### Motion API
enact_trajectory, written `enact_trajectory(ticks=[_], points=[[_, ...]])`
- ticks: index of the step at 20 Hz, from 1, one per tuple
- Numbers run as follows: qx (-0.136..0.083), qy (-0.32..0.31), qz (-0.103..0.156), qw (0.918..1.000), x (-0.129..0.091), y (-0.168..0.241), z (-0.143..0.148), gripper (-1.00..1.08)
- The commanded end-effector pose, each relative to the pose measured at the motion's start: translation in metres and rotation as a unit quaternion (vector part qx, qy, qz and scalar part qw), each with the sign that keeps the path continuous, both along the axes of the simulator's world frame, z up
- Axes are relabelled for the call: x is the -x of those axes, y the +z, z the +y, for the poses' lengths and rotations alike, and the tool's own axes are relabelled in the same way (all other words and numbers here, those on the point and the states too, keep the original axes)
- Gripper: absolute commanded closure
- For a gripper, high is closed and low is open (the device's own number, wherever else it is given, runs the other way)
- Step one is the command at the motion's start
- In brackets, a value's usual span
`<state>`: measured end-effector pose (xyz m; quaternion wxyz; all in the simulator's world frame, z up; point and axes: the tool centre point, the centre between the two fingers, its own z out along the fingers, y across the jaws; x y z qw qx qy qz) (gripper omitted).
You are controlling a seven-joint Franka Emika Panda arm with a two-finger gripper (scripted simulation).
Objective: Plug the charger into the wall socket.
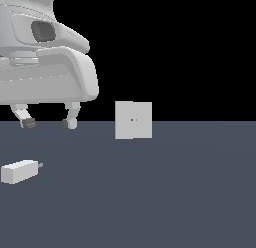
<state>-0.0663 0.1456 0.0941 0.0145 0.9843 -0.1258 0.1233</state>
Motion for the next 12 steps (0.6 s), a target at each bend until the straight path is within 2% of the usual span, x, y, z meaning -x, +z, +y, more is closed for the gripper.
enact_trajectory(ticks=[1, 12], points=[[0.001, -0.007, -0.005, 1.0, 0.003, -0.007, 0.009, -0.92], [0.006, -0.028, -0.018, 0.9994, 0.011, -0.028, 0.037, -0.92]])
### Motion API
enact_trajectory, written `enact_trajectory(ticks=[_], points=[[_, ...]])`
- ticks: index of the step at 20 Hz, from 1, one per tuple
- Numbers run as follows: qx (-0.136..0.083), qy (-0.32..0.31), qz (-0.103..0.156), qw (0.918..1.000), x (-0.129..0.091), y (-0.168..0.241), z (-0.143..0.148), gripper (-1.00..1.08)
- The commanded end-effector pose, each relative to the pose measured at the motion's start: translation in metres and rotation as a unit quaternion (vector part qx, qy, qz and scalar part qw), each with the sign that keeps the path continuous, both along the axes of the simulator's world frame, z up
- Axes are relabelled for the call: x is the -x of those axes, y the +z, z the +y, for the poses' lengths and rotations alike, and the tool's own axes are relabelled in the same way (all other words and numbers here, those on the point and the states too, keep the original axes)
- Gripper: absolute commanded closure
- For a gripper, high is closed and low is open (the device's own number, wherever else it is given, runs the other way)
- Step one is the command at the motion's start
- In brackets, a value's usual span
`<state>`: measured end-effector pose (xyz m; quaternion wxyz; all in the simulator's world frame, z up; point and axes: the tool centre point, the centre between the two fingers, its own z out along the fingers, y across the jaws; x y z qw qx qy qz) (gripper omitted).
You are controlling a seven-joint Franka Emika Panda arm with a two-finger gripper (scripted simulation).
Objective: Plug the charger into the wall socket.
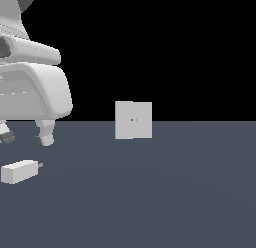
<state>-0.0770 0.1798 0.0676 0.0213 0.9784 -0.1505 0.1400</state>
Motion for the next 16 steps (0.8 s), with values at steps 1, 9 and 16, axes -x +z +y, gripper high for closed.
enact_trajectory(ticks=[1, 9, 16], points=[[0.001, -0.004, -0.002, 1.0, 0.001, -0.003, 0.004, -0.92], [0.001, -0.005, -0.003, 1.0, 0.001, -0.006, 0.006, -0.92], [0.001, -0.005, -0.003, 1.0, 0.002, -0.026, 0.006, -0.92]])
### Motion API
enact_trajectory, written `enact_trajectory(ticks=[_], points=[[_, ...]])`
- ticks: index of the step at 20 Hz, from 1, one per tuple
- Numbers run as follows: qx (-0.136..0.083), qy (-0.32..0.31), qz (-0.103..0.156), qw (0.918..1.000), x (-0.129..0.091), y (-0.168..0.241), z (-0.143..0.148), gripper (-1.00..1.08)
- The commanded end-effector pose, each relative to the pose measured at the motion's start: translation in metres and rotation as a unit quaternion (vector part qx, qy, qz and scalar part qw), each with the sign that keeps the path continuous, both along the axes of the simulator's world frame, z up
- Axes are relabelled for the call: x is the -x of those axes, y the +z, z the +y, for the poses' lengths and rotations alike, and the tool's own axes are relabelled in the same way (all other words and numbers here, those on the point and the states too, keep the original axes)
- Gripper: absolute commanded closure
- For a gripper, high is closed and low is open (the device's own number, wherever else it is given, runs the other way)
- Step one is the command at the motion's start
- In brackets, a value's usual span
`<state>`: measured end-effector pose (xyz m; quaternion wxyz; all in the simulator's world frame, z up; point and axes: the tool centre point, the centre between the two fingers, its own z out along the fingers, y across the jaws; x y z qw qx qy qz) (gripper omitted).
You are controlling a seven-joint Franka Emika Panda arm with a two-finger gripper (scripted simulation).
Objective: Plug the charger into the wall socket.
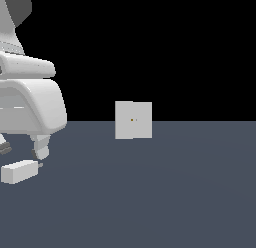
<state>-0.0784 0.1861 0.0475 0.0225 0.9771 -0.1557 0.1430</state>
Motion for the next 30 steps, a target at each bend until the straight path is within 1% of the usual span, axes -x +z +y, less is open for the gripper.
enact_trajectory(ticks=[1, 6, 11, 12, 24, 30], points=[[0.0, 0.0, 0.0, 1.0, 0.001, -0.011, 0.0, -0.92], [0.0, -0.001, 0.0, 1.0, 0.0, -0.03, 0.0, -0.92], [0.0, -0.001, 0.0, 1.0, 0.0, -0.036, 0.0, -0.92], [0.0, -0.001, 0.0, 1.0, 0.0, -0.036, 0.0, 1.08], [0.0, 0.0, 0.0, 1.0, 0.0, -0.035, -0.001, 1.08], [0.0, 0.014, 0.0, 0.9999, 0.0, -0.03, -0.013, 1.08]])
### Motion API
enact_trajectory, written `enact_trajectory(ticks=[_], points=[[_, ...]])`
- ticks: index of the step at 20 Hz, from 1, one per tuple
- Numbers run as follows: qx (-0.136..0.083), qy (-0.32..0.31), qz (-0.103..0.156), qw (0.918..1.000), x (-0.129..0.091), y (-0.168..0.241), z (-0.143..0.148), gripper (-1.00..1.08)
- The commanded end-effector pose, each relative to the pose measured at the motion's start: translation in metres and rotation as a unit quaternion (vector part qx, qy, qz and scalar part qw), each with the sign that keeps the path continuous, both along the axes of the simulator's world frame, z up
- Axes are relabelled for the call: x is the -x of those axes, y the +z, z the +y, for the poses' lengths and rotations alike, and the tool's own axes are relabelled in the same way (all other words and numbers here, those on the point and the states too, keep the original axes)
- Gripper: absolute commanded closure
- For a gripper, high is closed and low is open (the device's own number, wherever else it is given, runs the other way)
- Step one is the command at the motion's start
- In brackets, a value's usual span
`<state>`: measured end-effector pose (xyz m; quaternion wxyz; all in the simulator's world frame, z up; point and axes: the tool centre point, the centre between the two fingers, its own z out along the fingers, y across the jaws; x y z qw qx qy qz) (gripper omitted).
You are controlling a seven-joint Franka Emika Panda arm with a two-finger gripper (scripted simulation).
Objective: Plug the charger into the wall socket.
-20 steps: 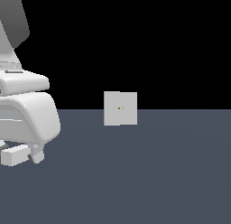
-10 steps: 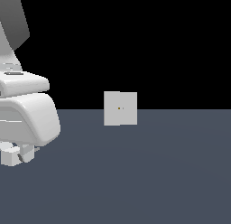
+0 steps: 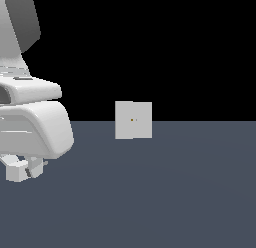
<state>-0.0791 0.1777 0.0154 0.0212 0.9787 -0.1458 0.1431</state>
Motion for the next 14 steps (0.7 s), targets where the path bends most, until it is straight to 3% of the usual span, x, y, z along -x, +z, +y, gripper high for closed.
enact_trajectory(ticks=[1, 14], points=[[0.0, 0.007, 0.0, 1.0, 0.0, 0.003, -0.008, 1.08], [0.001, 0.078, -0.002, 0.9969, -0.006, 0.029, -0.072, 1.08]])
